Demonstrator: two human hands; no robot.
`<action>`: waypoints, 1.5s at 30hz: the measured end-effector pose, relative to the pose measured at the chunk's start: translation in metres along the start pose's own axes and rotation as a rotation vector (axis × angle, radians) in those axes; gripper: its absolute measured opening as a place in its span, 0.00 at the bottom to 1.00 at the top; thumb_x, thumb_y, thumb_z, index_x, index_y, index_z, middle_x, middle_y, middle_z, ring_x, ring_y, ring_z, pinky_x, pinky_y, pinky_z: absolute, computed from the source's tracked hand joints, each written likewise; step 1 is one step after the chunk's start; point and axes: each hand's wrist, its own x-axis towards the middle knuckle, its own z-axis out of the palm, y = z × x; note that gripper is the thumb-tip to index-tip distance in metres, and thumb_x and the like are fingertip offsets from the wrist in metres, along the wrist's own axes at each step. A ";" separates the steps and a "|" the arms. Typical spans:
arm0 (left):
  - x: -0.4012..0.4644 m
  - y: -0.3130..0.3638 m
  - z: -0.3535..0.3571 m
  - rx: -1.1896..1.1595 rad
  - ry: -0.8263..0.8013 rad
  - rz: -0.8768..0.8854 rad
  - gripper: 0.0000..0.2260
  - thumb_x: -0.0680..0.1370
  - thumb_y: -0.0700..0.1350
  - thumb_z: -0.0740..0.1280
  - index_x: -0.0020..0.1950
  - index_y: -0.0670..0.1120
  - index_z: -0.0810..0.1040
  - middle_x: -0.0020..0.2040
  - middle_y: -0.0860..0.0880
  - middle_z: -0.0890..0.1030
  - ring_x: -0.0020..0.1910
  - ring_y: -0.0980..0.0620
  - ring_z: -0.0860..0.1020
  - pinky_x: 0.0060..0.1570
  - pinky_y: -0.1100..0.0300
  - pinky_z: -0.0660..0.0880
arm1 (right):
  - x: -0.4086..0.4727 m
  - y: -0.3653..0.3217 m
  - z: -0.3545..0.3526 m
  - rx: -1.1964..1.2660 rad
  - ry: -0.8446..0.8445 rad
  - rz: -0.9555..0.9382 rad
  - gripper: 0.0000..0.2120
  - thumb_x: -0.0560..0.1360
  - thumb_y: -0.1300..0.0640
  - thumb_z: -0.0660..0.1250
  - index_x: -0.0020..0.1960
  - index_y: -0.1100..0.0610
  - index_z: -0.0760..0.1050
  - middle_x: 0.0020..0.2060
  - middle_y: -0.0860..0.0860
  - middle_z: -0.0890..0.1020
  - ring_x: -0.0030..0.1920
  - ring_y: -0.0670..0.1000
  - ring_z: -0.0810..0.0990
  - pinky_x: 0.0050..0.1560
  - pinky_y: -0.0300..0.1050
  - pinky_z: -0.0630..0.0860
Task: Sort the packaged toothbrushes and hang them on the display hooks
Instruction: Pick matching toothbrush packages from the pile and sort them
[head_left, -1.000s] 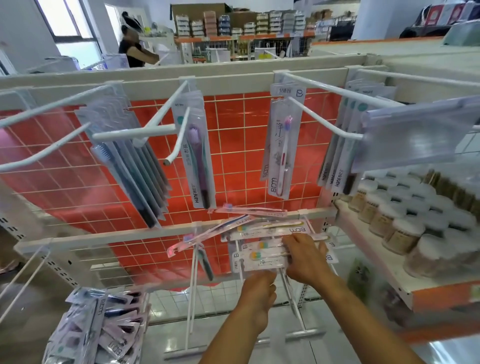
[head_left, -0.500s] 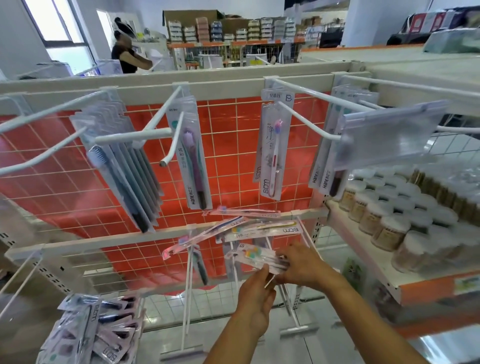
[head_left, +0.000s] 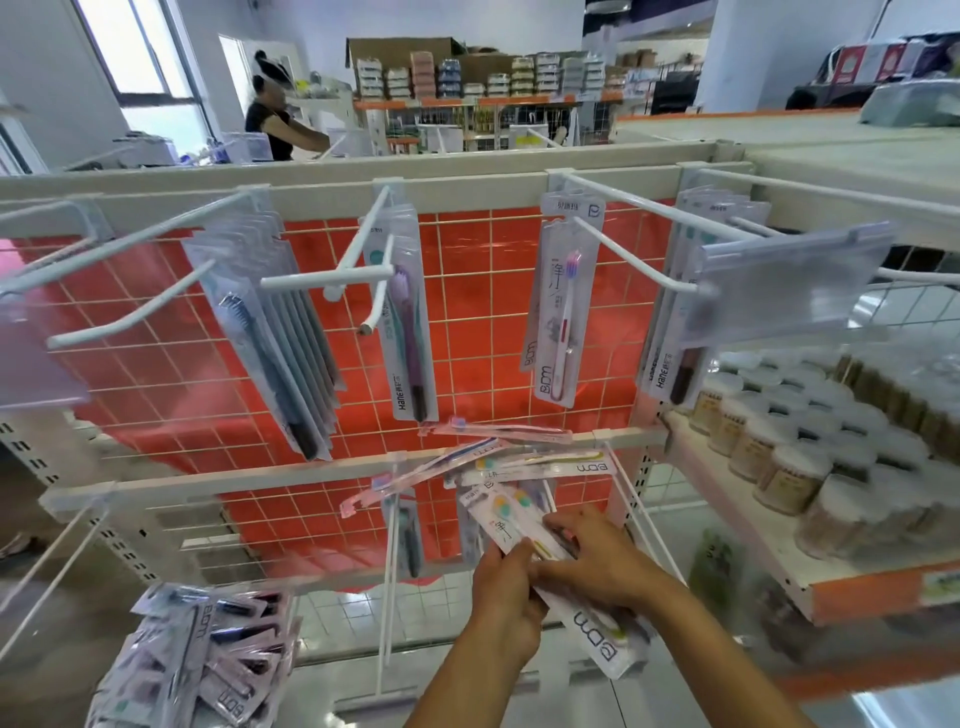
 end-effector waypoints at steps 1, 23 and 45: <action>-0.002 0.002 0.000 -0.001 -0.007 0.001 0.14 0.80 0.35 0.60 0.65 0.43 0.75 0.55 0.40 0.82 0.55 0.40 0.80 0.59 0.42 0.76 | -0.002 -0.002 -0.001 0.017 0.009 -0.004 0.29 0.71 0.41 0.70 0.67 0.52 0.70 0.58 0.50 0.70 0.56 0.48 0.69 0.54 0.39 0.66; -0.039 0.034 -0.035 0.051 -0.217 -0.014 0.11 0.81 0.34 0.57 0.53 0.40 0.78 0.42 0.38 0.85 0.38 0.41 0.83 0.41 0.47 0.81 | -0.013 -0.021 0.021 0.963 0.157 0.237 0.12 0.72 0.71 0.67 0.54 0.62 0.78 0.42 0.59 0.85 0.40 0.58 0.84 0.42 0.52 0.82; -0.084 0.081 -0.117 0.203 -0.169 0.338 0.10 0.81 0.37 0.60 0.54 0.43 0.80 0.46 0.42 0.85 0.43 0.45 0.84 0.39 0.53 0.80 | -0.032 -0.112 0.071 1.043 0.158 0.009 0.10 0.74 0.67 0.67 0.52 0.57 0.78 0.42 0.51 0.86 0.43 0.51 0.85 0.44 0.45 0.79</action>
